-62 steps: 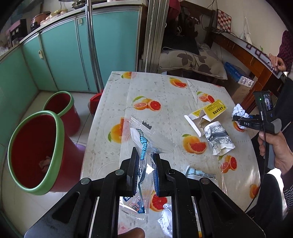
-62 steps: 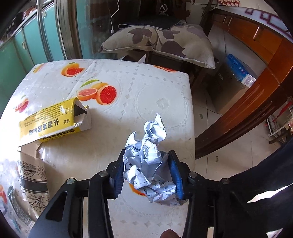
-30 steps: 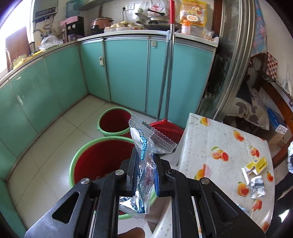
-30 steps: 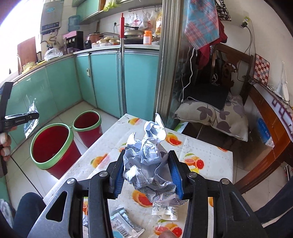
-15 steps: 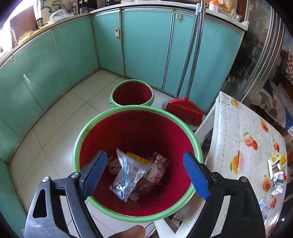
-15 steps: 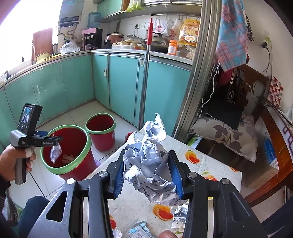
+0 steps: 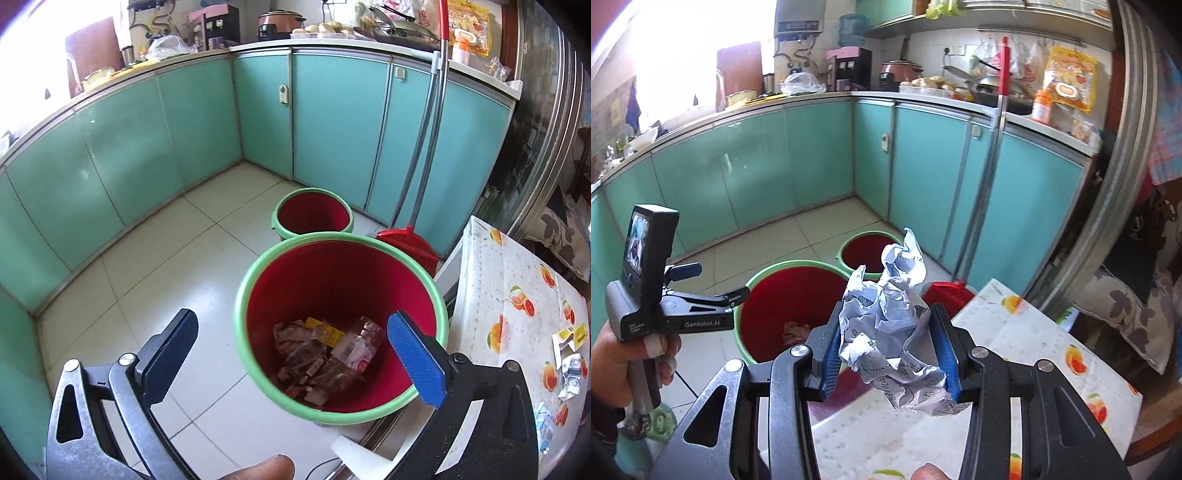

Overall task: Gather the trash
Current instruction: 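Open the right tool to drop the foil wrapper into the bin, then move both tools back over the table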

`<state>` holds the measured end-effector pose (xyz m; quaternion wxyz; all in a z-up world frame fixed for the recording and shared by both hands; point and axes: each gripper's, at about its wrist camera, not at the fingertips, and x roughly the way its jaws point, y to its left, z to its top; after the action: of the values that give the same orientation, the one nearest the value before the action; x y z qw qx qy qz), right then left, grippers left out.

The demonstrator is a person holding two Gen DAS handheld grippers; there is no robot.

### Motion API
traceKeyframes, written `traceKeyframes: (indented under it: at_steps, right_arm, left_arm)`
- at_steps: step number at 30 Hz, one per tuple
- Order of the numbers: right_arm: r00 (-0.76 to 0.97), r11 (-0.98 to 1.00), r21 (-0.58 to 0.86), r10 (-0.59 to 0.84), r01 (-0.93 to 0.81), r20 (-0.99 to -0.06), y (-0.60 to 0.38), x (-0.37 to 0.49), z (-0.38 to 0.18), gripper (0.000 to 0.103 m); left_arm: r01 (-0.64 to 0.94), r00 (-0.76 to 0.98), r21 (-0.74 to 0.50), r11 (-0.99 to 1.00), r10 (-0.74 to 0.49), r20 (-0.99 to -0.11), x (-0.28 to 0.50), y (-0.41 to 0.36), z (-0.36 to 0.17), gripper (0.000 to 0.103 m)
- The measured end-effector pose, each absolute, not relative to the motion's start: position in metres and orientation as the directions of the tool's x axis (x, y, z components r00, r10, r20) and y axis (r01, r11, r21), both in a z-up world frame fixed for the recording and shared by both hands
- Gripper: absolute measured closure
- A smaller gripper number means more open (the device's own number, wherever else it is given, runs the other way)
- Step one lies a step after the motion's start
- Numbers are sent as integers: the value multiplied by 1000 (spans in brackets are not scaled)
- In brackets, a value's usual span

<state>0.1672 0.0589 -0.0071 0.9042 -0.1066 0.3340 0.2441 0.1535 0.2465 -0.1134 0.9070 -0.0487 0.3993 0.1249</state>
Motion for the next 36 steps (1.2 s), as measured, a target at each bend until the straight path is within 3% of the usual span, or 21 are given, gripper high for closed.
traceKeyframes:
  at_steps: [8,16,18,19,20,24,28,36]
  right_arm:
    - [530,743,14,490,-669,-692,167,204,-53,60]
    - [457,734,32,456,-679,-764,221,230,-107,57]
    - [432,735,39,439,-677,-788,229,237,-120,40]
    - [425,737,45,437,-674,-792,231,239,-124,23]
    - [427,740,48,439,-671,-791,230,239,-126,20]
    - [445,760,28,409,-649,-797,226,242,-131,19]
    - [481,782,29,412,-623,-774,204,238,-122,1]
    - [595,865,48,383,-500,-707,111,211,-83,1]
  left_arm:
    - [-384,646,19,923,283,-709,117,295,-102,0]
    - [-460,635,-16,888,317,-705,103,328,-101,0]
    - [-469,633,-24,883,317,-706,102,331,-102,0]
    - [-471,633,-24,882,318,-706,101,331,-102,0]
    - [-470,633,-26,882,316,-707,100,331,-103,0]
    - [-469,631,-20,883,319,-707,100,328,-104,0]
    - [-468,635,-17,883,323,-702,98,325,-102,0]
    - [-395,691,-17,919,284,-664,107,291,-85,0]
